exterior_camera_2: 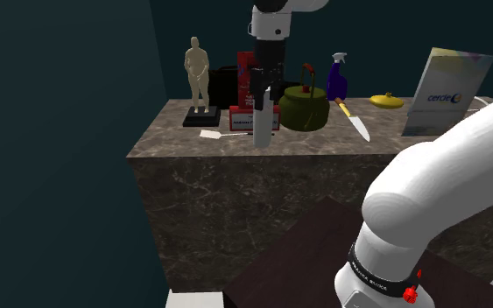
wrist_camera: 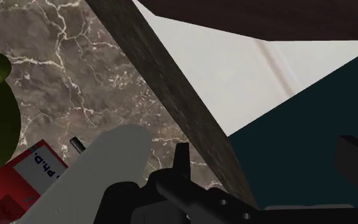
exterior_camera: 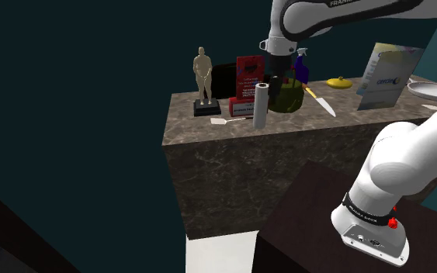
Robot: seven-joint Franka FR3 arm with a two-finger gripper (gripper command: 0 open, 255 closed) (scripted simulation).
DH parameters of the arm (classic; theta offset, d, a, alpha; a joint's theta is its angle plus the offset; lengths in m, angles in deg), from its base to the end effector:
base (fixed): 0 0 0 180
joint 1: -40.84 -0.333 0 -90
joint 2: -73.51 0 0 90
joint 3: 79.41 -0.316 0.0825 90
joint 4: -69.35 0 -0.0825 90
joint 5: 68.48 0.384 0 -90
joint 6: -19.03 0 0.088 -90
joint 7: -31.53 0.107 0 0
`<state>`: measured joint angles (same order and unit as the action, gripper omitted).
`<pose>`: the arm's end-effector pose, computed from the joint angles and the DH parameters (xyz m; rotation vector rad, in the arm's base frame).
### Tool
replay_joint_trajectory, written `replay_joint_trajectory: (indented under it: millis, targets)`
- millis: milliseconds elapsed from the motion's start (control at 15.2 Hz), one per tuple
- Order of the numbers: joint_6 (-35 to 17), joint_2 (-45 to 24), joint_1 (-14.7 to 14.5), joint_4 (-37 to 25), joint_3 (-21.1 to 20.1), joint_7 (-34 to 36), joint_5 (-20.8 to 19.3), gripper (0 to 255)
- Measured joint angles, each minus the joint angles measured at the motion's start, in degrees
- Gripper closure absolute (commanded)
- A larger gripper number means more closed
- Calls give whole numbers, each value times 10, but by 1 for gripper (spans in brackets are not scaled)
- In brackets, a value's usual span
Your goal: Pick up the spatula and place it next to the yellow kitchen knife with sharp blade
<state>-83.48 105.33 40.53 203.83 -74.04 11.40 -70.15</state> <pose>0.3824 -0.0409 0.5330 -3.0889 -0.4409 -0.0001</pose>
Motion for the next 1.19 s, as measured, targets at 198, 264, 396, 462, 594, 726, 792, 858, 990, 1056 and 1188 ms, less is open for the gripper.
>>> replay_joint_trajectory:
  millis: [198, 264, 396, 462, 594, 726, 792, 858, 990, 1056, 1188]
  targets:
    - [-23, -72, -5, -37, 26, -58, -1, 0]
    - [-32, -95, -7, -47, 34, -77, 0, 0]
    - [-44, -149, -12, -84, 46, -114, 7, 0]
    - [-44, -172, -14, -104, 51, -132, 9, 0]
    - [-58, -220, -15, -141, 62, -172, 17, 0]
    - [-76, -275, -17, -181, 69, -207, 29, 0]
    - [-66, -302, -16, -198, 72, -225, 34, 0]
    - [-61, -328, -15, -217, 73, -243, 40, 0]
    - [-53, -383, -12, -262, 75, -277, 52, 0]
    - [-53, -408, -9, -282, 75, -294, 57, 0]
    - [-42, -462, -4, -336, 71, -323, 67, 0]
